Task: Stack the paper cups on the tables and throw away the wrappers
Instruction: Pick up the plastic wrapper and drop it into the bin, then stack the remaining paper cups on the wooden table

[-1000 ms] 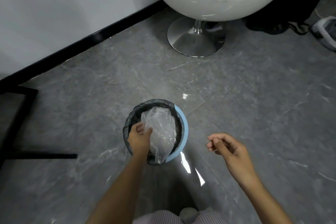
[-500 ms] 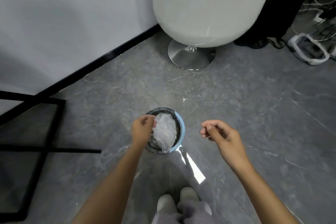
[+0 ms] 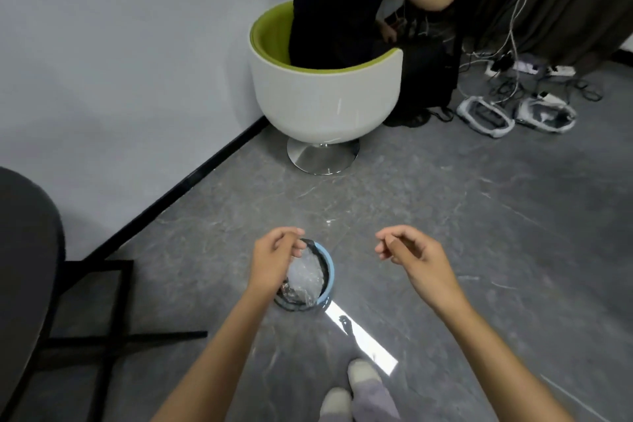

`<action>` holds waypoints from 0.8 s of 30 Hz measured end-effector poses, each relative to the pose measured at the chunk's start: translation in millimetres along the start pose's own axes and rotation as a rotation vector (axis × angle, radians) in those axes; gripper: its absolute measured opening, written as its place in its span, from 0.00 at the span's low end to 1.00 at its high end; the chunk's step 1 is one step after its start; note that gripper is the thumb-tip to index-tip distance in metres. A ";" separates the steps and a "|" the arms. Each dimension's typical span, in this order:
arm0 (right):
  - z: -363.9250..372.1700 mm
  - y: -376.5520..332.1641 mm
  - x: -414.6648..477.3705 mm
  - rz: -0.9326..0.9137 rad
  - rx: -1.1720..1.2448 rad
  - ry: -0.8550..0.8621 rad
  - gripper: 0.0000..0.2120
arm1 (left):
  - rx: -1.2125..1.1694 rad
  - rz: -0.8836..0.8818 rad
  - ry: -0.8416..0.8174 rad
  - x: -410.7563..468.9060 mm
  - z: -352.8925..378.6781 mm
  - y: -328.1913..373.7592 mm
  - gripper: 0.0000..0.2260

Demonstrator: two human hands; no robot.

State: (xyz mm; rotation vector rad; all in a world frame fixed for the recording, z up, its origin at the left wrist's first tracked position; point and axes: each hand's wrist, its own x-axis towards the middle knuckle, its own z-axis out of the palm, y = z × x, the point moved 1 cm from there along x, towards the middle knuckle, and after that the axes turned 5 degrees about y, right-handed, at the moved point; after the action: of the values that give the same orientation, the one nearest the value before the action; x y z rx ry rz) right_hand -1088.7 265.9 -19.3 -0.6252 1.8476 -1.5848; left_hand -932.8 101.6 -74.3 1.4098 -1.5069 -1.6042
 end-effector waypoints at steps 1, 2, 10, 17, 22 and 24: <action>-2.3 -6.0 -5.3 -0.008 0.009 0.013 0.10 | -0.005 0.008 -0.022 -6.8 1.2 10.6 0.13; -5.5 -12.2 -11.6 -0.015 0.015 0.029 0.10 | -0.009 0.020 -0.045 -14.3 3.6 22.2 0.13; -61.4 -73.0 -70.3 -0.123 0.075 0.256 0.09 | -0.016 0.194 -0.269 -84.0 49.0 122.7 0.11; -151.8 -108.6 -120.3 -0.199 0.103 0.494 0.07 | -0.020 0.254 -0.483 -151.9 131.7 167.8 0.13; -233.3 -114.9 -152.4 -0.208 0.119 0.656 0.07 | -0.026 0.260 -0.638 -198.3 216.9 180.8 0.14; -271.8 -115.9 -165.1 -0.209 0.120 0.724 0.07 | -0.036 0.302 -0.693 -223.4 256.2 183.0 0.14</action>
State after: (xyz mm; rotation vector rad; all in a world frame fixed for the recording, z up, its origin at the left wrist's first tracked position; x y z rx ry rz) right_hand -1172.9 550.3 143.7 -0.1927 2.2055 -2.2500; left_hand -1143.0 354.8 127.6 0.5648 -1.9289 -2.0044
